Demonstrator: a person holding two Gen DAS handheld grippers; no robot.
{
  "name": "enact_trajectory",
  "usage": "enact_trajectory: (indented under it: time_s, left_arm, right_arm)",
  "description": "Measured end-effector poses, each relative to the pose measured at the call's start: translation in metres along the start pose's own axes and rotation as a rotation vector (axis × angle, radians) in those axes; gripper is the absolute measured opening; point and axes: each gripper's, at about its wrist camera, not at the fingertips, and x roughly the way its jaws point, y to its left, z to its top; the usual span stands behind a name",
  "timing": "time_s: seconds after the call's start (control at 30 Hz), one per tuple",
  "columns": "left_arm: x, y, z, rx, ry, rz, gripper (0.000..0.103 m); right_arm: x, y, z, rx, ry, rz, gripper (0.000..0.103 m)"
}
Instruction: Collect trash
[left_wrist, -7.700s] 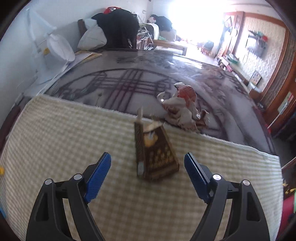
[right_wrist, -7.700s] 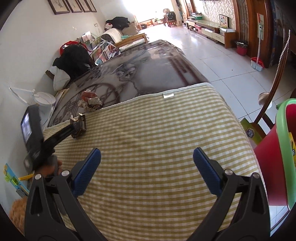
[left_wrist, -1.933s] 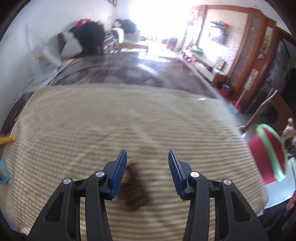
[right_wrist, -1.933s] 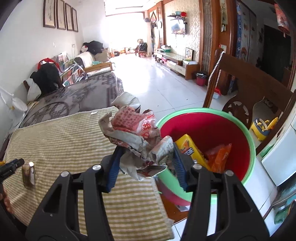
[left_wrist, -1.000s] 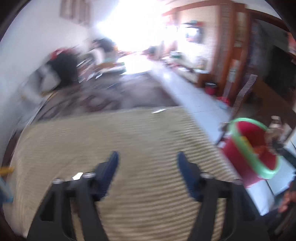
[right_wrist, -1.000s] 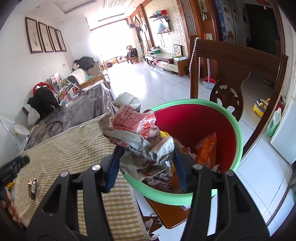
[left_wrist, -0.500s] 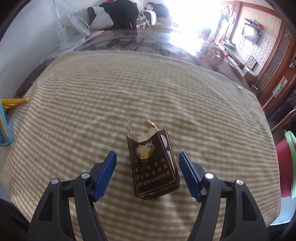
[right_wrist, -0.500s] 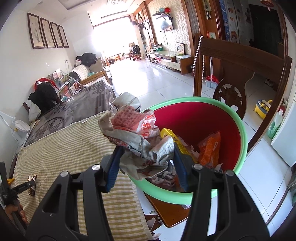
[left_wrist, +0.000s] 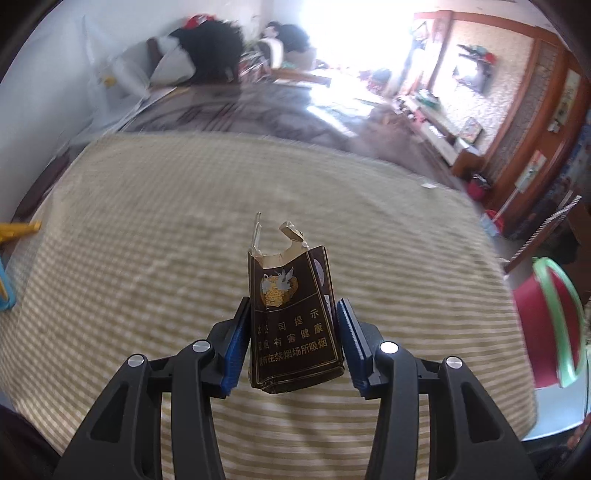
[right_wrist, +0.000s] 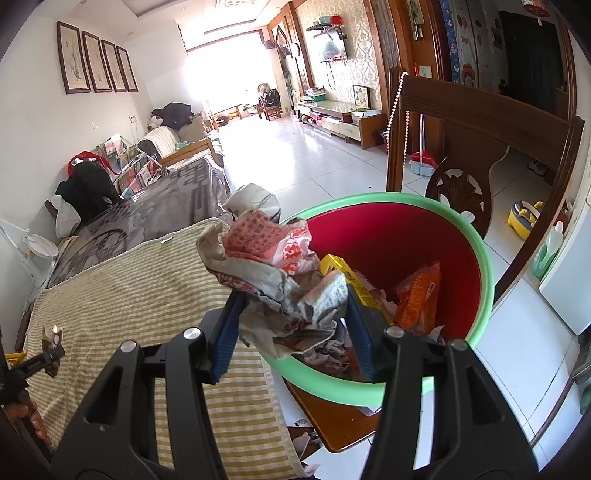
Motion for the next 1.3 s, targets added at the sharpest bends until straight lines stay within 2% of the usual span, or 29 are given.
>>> enact_trajectory:
  time_s: [0.37,0.63,0.97,1.03,1.13,1.2,1.3]
  left_arm:
    - [-0.036,-0.091,0.01,0.163,-0.083,-0.16,0.044]
    - [-0.048,-0.127,0.014,0.221,-0.108,-0.24,0.044]
    - [-0.053,-0.166,0.011,0.285,-0.107,-0.295,0.045]
    - [-0.052,-0.175,0.012,0.297,-0.105,-0.308,0.045]
    - [-0.051,-0.188,0.013,0.309,-0.103,-0.331,0.045]
    - [-0.052,-0.194,0.014,0.318,-0.106,-0.342,0.045]
    - [-0.049,-0.204,0.015,0.334,-0.107,-0.35,0.045]
  right_arm:
    - [0.001,0.0,-0.001,-0.004,0.001,-0.002,0.052]
    - [-0.001,-0.002,0.0,0.006,-0.001,0.005,0.052]
    - [-0.003,-0.011,0.011,0.06,-0.014,0.038,0.052]
    - [-0.006,-0.016,0.024,0.084,-0.044,0.02,0.052]
    - [0.003,-0.022,0.047,0.098,-0.038,-0.036,0.053]
    - [0.015,-0.028,0.056,0.109,-0.017,-0.071,0.053]
    - [0.031,-0.04,0.055,0.149,0.023,-0.078,0.053]
